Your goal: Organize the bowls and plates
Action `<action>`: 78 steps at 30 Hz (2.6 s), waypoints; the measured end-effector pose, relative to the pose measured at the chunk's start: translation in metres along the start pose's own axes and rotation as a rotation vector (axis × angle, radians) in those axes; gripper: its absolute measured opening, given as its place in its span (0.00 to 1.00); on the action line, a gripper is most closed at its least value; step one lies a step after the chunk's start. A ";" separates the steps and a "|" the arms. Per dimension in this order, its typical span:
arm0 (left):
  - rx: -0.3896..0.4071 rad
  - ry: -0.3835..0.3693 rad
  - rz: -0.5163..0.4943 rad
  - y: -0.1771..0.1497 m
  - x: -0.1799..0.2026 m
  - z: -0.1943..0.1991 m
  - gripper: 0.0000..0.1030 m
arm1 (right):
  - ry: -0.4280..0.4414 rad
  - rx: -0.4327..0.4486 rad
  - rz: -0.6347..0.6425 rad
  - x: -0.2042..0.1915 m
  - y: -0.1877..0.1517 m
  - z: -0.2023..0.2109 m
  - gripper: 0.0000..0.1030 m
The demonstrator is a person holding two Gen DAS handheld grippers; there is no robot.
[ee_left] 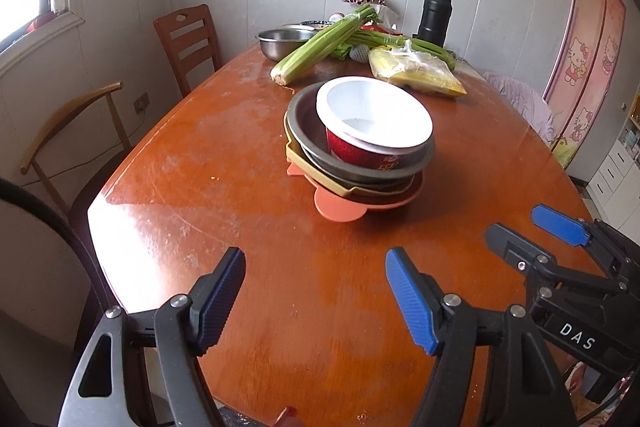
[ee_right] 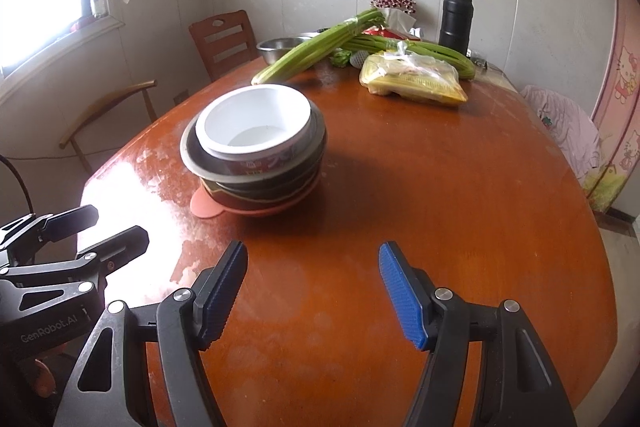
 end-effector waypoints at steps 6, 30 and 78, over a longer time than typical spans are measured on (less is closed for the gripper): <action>0.001 0.009 -0.009 -0.003 0.000 -0.002 0.70 | -0.006 -0.008 -0.024 0.005 -0.007 -0.001 0.68; -0.007 0.029 -0.021 -0.002 -0.003 -0.005 0.70 | -0.009 -0.022 -0.020 -0.003 -0.006 -0.004 0.68; -0.034 0.099 0.006 0.013 -0.022 -0.018 0.70 | -0.009 -0.066 -0.035 0.007 0.006 -0.021 0.68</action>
Point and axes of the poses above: each gripper's, at about its wrist camera, not at the fingertips, and z roughly against the way its jaws point, x to its right, y to its top, the point moved 10 cm from there along -z, roughly the way its jaws point, and after that the axes turned 14 degrees about -x, right-handed, at the moved point
